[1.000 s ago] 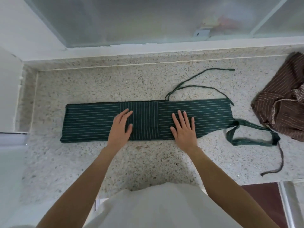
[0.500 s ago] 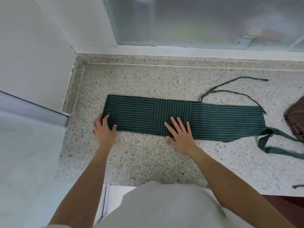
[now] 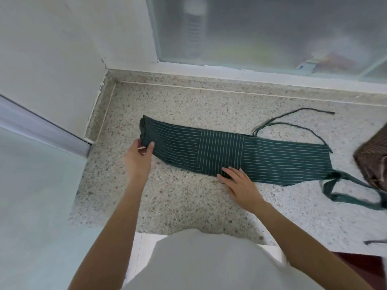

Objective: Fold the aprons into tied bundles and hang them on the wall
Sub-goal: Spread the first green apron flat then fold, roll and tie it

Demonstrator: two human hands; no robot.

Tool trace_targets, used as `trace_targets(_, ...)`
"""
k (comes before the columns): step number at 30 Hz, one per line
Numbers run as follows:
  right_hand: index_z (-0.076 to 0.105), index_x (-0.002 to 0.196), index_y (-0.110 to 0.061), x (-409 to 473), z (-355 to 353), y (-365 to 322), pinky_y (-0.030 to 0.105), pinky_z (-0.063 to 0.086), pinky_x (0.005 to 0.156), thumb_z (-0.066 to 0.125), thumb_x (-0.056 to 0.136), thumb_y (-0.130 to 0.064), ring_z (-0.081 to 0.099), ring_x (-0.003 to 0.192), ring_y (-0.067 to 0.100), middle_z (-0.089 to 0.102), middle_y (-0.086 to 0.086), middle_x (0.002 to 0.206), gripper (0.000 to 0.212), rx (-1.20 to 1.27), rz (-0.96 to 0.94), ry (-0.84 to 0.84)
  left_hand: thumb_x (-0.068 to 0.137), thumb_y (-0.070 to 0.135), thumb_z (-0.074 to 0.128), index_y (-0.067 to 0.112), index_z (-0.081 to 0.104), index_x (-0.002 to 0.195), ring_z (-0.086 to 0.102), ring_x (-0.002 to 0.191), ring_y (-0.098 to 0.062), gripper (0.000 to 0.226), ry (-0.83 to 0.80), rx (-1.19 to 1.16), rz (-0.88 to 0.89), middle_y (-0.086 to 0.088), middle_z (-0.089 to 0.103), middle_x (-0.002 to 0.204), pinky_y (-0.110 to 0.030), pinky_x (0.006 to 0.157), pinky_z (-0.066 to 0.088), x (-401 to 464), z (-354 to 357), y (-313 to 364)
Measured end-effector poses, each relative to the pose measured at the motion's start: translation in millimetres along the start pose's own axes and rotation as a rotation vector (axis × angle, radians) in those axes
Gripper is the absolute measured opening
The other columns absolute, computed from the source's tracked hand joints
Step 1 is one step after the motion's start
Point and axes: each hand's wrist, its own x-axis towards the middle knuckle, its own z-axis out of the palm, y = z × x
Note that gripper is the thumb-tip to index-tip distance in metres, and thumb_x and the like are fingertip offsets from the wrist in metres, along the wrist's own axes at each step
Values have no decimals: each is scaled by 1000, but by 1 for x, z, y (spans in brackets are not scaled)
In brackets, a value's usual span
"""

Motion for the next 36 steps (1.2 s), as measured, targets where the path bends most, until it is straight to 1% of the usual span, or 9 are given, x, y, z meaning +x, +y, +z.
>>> trace_targets(5, 6, 150, -30, -4, -2, -6, 36, -12, 115, 2, 88, -53, -15, 141, 11, -14, -10, 152, 67, -24, 23, -185, 93, 20, 56, 11, 59, 95, 54, 59, 9, 10, -80, -372, 223, 14, 56, 68, -7, 56, 40, -56, 39, 77)
trace_targets(8, 29, 146, -26, -9, -10, -1, 35, 0, 119, 34, 100, -27, 1, 144, 12, 8, -7, 155, 46, 227, 110, -103, 91, 17, 60, 10, 64, 105, 58, 73, 9, 16, -245, -324, 428, 10, 64, 85, -7, 67, 45, -82, 89, 102)
trace_targets(11, 55, 129, -12, -27, -28, 20, 27, 31, 109, 46, 94, 1, 40, 132, 22, 48, 6, 139, 38, 635, 477, 205, 90, 20, 61, 9, 67, 105, 65, 83, -13, 20, -405, -119, 529, -3, 70, 96, -21, 74, 49, -97, 142, 95)
trace_targets(14, 59, 122, -7, -49, -52, 49, 15, 38, 87, 48, 94, -2, 56, 114, 25, 61, 10, 122, 31, 804, 847, 386, 91, 25, 58, 17, 64, 110, 63, 98, -16, 21, -607, 158, 583, 1, 68, 104, -34, 97, 42, -108, 174, 74)
trace_targets(17, 58, 122, -11, -56, -65, 69, 24, 45, 83, 50, 96, -14, 61, 105, 20, 65, 7, 114, 27, 912, 933, 378, 91, 33, 56, 27, 56, 121, 50, 116, -14, 31, -757, 334, 627, 8, 61, 117, -36, 110, 24, -113, 181, 66)
trace_targets(21, 56, 126, -13, -27, -72, 68, 26, 43, 94, 52, 96, -23, 59, 106, 17, 64, 3, 113, 32, 884, 859, 299, 86, 33, 62, 26, 47, 133, 37, 129, -21, 50, -523, 312, 663, 2, 49, 133, -38, 110, 22, -99, 159, 55)
trace_targets(26, 44, 135, -7, 23, -60, 62, 35, 41, 99, 54, 94, -33, 49, 119, 26, 53, 12, 129, 49, 592, 761, 161, 72, 47, 73, 10, 16, 147, 20, 136, -34, 101, -362, 479, 193, -15, 27, 146, -46, 109, 17, -80, 124, 17)
trace_targets(30, 41, 133, -4, 47, -60, 57, 42, 47, 92, 55, 92, -40, 51, 115, 31, 56, 16, 123, 56, 420, 815, 136, 70, 51, 72, 14, 45, 123, 47, 112, -29, 71, -429, 430, 120, -8, 54, 117, -39, 96, 37, -70, 116, 1)
trace_targets(36, 52, 112, -1, 68, -65, 62, 36, 47, 80, 55, 94, -30, 58, 99, 30, 62, 14, 107, 34, 569, 873, 120, 79, 10, 72, 23, 43, 124, 62, 95, -16, 54, -504, -240, -36, 2, 58, 116, -34, 80, 54, -77, 119, 25)
